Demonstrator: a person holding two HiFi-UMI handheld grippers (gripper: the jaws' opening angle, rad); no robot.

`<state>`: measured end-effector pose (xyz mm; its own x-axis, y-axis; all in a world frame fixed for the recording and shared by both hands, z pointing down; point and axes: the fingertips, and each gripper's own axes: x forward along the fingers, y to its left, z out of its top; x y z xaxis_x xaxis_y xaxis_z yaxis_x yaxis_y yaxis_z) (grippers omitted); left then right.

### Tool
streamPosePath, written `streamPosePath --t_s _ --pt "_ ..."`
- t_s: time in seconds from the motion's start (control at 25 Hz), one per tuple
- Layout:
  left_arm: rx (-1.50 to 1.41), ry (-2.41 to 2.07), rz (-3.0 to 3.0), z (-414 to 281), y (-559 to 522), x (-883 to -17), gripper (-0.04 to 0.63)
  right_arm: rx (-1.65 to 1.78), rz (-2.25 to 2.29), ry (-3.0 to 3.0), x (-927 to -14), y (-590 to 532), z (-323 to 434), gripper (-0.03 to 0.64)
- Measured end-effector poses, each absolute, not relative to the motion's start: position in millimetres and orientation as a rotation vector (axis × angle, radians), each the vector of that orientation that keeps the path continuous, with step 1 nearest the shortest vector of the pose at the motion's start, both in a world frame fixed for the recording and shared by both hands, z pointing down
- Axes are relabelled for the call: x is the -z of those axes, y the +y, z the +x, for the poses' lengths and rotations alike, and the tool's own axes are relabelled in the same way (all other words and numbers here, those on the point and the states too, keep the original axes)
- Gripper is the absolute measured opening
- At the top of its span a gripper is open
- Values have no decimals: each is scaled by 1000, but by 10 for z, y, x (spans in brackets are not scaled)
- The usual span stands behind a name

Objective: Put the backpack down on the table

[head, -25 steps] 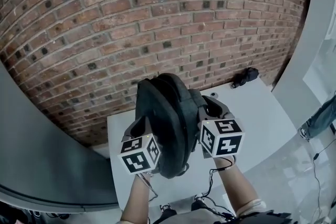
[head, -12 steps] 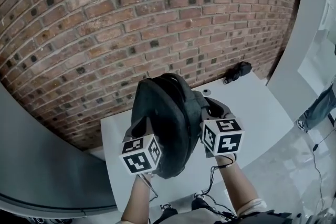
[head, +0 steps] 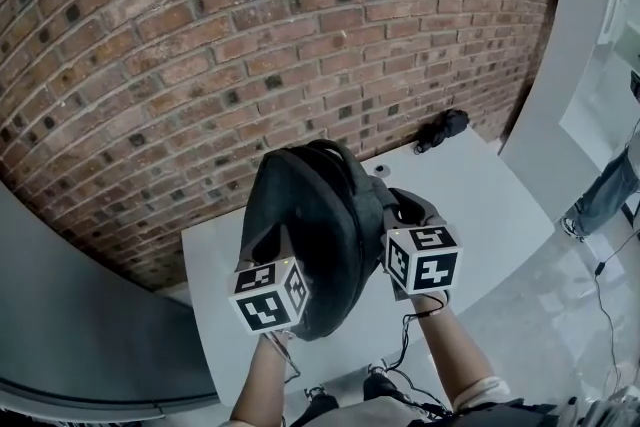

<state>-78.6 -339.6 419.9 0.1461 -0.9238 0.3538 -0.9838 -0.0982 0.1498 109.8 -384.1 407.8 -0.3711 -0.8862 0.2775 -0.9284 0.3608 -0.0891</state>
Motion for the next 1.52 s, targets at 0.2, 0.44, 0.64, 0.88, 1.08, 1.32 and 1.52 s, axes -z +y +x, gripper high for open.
streamPosePath --t_s 0.2,0.44,0.64,0.88,1.08,1.32,1.52 --pt "-262 -1814 2088 -635 -3398 -4287 12 -356 1652 -2411 -4190 -3849 1244 43" --pt "-274 -1804 2085 -499 -3417 -4373 12 -390 1673 -2371 -4354 -3877 1470 43" --pt "-288 -1790 2086 -368 -3453 -4462 12 -420 1678 -2353 -4506 -3891 1633 42" --pt "-310 -1771 2083 -189 -3491 -4593 12 -444 1668 -2332 -4687 -3954 1821 41" --pt "-309 -1762 2076 -69 -3550 -4664 12 -479 1669 -2331 -4832 -4030 1960 41" --pt "-322 -1758 2073 84 -3637 -4760 12 -517 1654 -2359 -4984 -4113 2084 41" --pt "-348 -1744 2061 204 -3701 -4883 12 -552 1647 -2333 -5160 -4181 2226 41"
